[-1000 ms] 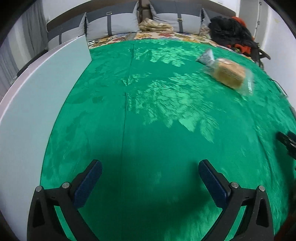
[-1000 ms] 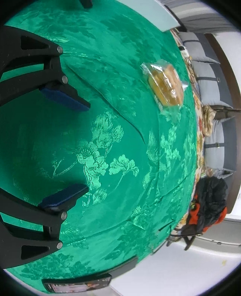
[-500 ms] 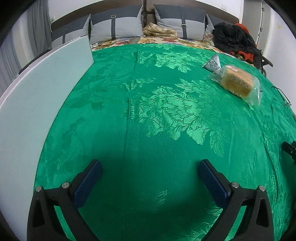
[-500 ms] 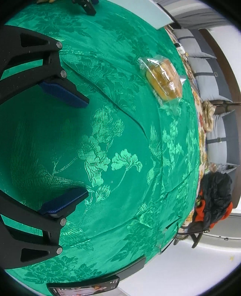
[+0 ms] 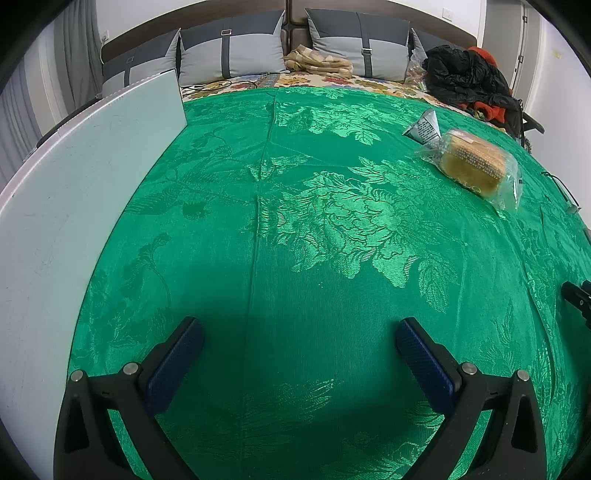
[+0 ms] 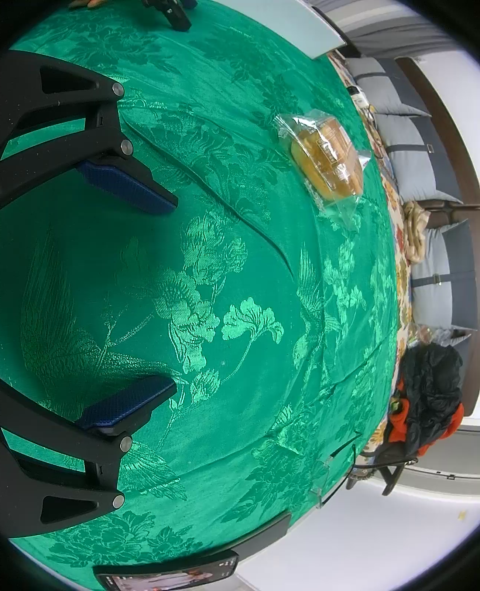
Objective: Organize snacks
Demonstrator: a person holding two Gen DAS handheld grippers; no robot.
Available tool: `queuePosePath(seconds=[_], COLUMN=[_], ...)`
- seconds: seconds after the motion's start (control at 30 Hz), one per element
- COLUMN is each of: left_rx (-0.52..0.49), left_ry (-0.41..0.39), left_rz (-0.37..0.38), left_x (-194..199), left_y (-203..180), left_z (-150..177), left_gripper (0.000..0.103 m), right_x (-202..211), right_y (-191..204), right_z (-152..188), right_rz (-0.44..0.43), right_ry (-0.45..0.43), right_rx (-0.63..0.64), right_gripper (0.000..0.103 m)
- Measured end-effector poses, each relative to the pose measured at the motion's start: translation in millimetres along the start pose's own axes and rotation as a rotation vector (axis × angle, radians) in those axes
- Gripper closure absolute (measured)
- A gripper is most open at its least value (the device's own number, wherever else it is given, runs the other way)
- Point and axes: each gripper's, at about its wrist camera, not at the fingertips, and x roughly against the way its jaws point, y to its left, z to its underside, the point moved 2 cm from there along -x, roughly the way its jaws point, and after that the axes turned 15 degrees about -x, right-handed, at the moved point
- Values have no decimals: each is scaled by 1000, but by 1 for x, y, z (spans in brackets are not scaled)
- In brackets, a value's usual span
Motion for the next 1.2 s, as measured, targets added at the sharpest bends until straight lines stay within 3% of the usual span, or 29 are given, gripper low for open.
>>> queuePosePath(seconds=[0.83,0.9,0.97,1.03,1.1,1.2], left_rx=[0,-1,0,-1,0,0], left_ry=[0,0,0,0,0,0], left_rz=[0,0,1,0,1,1], left_x=[0,0,0,0,0,0], left_y=[0,0,0,0,1,0], left_z=[0,0,0,0,0,0], left_gripper=[0,0,0,0,0,0], right_x=[-1,0,7,22,27,2], right_y=[1,2,4,17,44,98], right_z=[1,-3,-18,-51,-84,-121], right_rz=[-8,-49,-149,-247,-336,-426], right_ry=[0,21,6,-52,-56,104], right_rx=[-4,24,20,41,113,270], right_gripper=[10,12,12,12,12,12])
